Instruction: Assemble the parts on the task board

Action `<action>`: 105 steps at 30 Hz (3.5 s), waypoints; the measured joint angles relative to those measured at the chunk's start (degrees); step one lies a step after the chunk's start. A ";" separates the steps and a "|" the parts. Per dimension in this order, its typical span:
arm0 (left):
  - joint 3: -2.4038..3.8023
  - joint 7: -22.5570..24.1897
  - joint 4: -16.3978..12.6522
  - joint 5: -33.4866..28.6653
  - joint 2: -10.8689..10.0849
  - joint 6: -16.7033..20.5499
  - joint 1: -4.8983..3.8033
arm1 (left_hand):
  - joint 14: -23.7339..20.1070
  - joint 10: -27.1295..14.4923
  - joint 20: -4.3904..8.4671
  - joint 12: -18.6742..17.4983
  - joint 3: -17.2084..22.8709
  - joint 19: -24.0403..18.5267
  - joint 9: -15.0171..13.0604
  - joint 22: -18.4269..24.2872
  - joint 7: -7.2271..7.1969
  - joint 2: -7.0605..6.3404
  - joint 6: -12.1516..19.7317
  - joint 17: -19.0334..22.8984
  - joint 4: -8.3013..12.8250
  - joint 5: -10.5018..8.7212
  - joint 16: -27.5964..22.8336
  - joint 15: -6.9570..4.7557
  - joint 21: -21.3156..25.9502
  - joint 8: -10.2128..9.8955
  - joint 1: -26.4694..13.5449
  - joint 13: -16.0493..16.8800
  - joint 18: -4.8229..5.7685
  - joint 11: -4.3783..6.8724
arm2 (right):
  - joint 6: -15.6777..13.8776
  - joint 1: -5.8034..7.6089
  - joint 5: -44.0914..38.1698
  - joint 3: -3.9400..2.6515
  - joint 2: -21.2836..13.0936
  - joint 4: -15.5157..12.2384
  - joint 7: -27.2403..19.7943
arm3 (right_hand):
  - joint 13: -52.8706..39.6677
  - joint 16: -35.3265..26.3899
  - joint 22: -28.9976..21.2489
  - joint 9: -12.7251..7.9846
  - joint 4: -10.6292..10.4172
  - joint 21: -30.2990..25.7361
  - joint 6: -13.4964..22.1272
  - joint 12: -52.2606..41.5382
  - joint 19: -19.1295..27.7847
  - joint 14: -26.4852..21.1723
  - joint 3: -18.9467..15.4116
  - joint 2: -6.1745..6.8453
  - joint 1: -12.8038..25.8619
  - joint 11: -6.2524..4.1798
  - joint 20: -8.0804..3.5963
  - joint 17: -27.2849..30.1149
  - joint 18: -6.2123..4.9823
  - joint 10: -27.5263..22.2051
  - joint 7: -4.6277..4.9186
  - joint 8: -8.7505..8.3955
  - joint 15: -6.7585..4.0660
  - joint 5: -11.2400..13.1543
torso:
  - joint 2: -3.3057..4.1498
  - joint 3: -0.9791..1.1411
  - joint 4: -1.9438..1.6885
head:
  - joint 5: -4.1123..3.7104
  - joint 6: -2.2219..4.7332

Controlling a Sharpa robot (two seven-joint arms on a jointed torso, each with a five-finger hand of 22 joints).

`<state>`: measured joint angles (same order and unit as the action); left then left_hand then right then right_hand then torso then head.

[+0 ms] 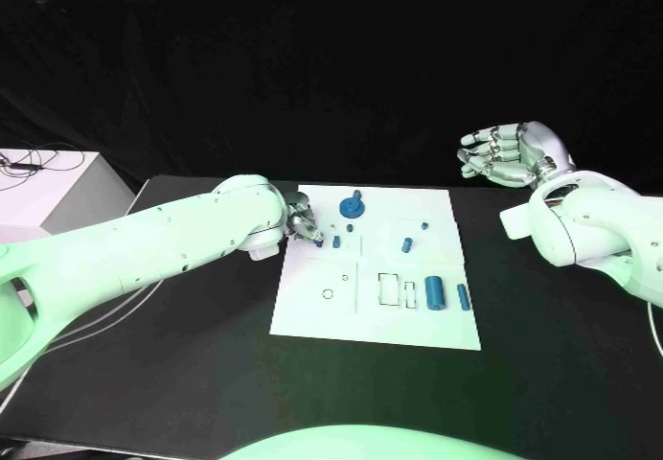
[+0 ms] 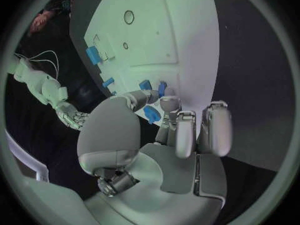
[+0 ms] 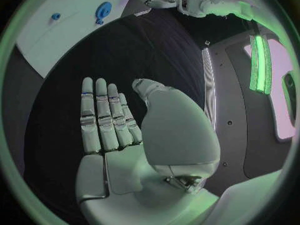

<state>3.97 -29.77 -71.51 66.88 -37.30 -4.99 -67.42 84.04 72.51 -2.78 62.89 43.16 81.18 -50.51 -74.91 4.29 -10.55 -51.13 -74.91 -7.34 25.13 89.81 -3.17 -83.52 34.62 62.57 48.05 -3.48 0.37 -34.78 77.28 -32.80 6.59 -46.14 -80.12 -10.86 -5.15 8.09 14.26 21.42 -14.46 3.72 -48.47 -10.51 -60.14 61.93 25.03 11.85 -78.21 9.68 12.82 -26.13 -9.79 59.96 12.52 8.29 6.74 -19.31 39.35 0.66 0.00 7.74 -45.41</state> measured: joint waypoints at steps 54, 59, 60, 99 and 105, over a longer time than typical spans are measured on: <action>-0.37 -0.07 2.78 0.10 2.25 -1.98 -0.04 | -0.19 0.94 0.23 0.16 -0.15 -0.24 0.31 0.01 -0.91 -1.03 0.46 0.00 5.65 -1.47 0.00 -0.63 0.44 1.64 -4.05 -1.11 0.00 0.58 | -0.36 -0.05 0.30 0.00 -0.02 -0.21 0.26 | 0.91 -0.66 -1.05 -0.37 0.14 0.00 0.02 0.45 0.00 0.00 0.14 0.00 0.00 0.00 0.00 0.80 0.02 0.00 -0.02 -0.68 0.00 -0.44 | -0.02 0.03 -0.01 | -0.57 -0.86; -0.39 -0.01 2.81 0.06 1.97 -2.06 -0.04 | -0.20 -0.27 0.32 0.16 -6.83 -0.33 2.86 0.01 -1.54 -2.30 -0.04 0.00 3.16 -1.85 0.00 -0.63 0.84 0.44 -5.48 -1.31 0.00 0.64 | -0.35 -0.05 0.30 0.00 -0.05 -0.23 0.32 | 0.99 -0.66 -1.22 -0.44 0.14 0.00 0.02 0.45 -0.01 0.00 0.14 0.24 0.24 0.00 0.00 0.88 0.03 0.00 -0.03 -0.68 0.00 -0.44 | -0.03 -0.03 -0.01 | -0.62 -0.78; -0.39 0.01 2.80 0.06 1.89 -2.07 -0.03 | -0.20 -0.39 0.32 0.16 -8.29 -0.33 2.96 0.01 -1.40 -2.43 0.05 0.00 2.51 -1.85 0.00 -0.63 0.84 0.37 -5.62 -1.36 0.00 0.53 | -0.35 -0.05 0.30 0.00 -0.06 -0.24 0.33 | 0.99 -0.66 -1.22 -0.44 0.14 0.00 0.02 0.45 0.00 0.00 0.14 0.24 0.24 0.00 0.00 0.88 0.03 0.00 -0.03 -0.68 0.00 -0.44 | -0.03 -0.03 -0.01 | -0.62 -0.76; 1.39 0.06 -4.81 -0.80 -4.41 -2.81 0.73 | -0.11 -9.30 -0.85 -4.84 -18.25 -3.95 6.15 3.78 1.26 -2.92 5.49 0.00 -4.50 -7.60 -2.67 0.74 4.88 -0.40 6.42 -10.51 0.00 -1.59 | -0.15 -0.33 0.34 0.00 -0.42 -0.33 0.58 | 1.22 -0.88 -1.52 -0.54 0.14 0.00 0.10 0.67 -0.01 -0.01 0.14 0.23 0.23 0.00 0.00 1.15 0.03 0.00 -0.11 -0.89 0.00 -0.44 | -0.03 -0.08 -0.08 | -1.65 0.11; 3.51 0.22 -6.44 -2.27 -6.01 -2.61 1.06 | -0.11 -12.68 -1.87 -6.18 -18.84 -6.01 8.48 6.17 3.06 -3.28 9.24 0.00 -5.14 -7.60 -4.23 1.97 6.73 -2.45 7.90 -13.20 -0.91 -3.08 | -0.09 -0.44 0.34 0.00 -0.43 -0.52 0.61 | 1.22 -0.88 -1.62 -0.54 0.30 0.00 0.10 0.67 -0.01 -0.01 0.30 0.23 0.23 0.00 0.00 1.23 0.03 0.00 -0.11 -0.89 0.00 -0.78 | -0.03 -0.08 -0.05 | -1.85 0.38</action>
<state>7.48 -29.55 -77.95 64.61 -43.31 -7.60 -66.36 83.93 59.83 -4.65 56.71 24.32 75.17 -42.03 -68.75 7.35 -13.84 -41.89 -74.91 -12.48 17.53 85.58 -1.20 -76.80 32.17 70.47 34.85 -4.38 -2.71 -34.87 76.84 -32.45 6.59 -46.57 -80.64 -10.25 -3.92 7.21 12.63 20.89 -14.16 3.72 -48.36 -9.84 -60.14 61.93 25.33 12.08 -77.97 9.69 12.82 -24.90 -9.76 59.96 12.41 7.40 6.74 -20.09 39.32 0.58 -0.05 5.89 -45.03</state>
